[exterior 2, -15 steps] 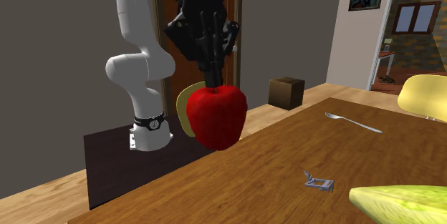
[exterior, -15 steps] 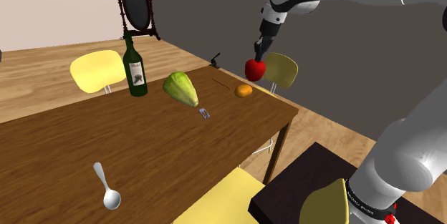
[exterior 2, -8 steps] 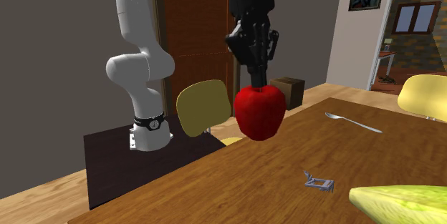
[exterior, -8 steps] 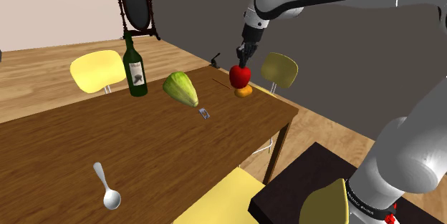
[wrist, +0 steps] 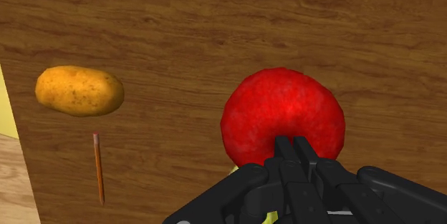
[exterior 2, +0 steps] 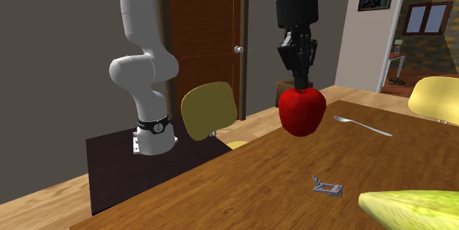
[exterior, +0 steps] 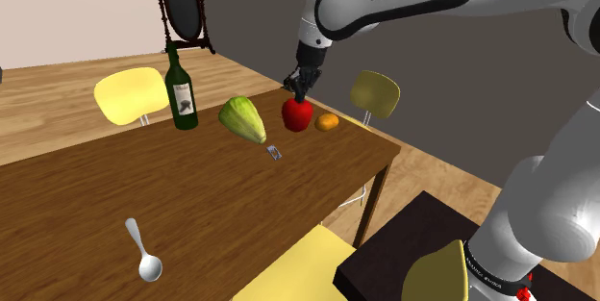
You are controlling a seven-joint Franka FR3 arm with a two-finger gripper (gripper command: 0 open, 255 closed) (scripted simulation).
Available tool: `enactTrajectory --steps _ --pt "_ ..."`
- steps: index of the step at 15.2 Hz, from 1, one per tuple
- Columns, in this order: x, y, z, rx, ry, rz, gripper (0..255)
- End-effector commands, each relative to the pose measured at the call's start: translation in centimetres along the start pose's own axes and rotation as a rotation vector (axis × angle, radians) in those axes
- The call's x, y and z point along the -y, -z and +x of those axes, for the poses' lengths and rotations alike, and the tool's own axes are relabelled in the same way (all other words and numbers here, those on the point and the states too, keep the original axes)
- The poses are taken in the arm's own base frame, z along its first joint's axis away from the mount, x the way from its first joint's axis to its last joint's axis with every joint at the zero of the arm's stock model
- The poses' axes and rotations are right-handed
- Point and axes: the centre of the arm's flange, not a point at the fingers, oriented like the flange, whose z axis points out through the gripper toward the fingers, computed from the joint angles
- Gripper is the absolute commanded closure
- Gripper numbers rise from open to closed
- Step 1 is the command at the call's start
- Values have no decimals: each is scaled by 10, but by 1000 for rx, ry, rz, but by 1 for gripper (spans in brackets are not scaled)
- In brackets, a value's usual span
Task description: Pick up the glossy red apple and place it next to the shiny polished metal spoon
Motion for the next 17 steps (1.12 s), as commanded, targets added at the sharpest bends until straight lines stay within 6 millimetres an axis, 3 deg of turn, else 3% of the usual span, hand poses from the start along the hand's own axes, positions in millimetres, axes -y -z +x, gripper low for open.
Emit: enactTrajectory --steps 1,17 --pt "26 -5 6 -1 -1 0 255" --pt "229 -45 49 -1 -1 0 255"
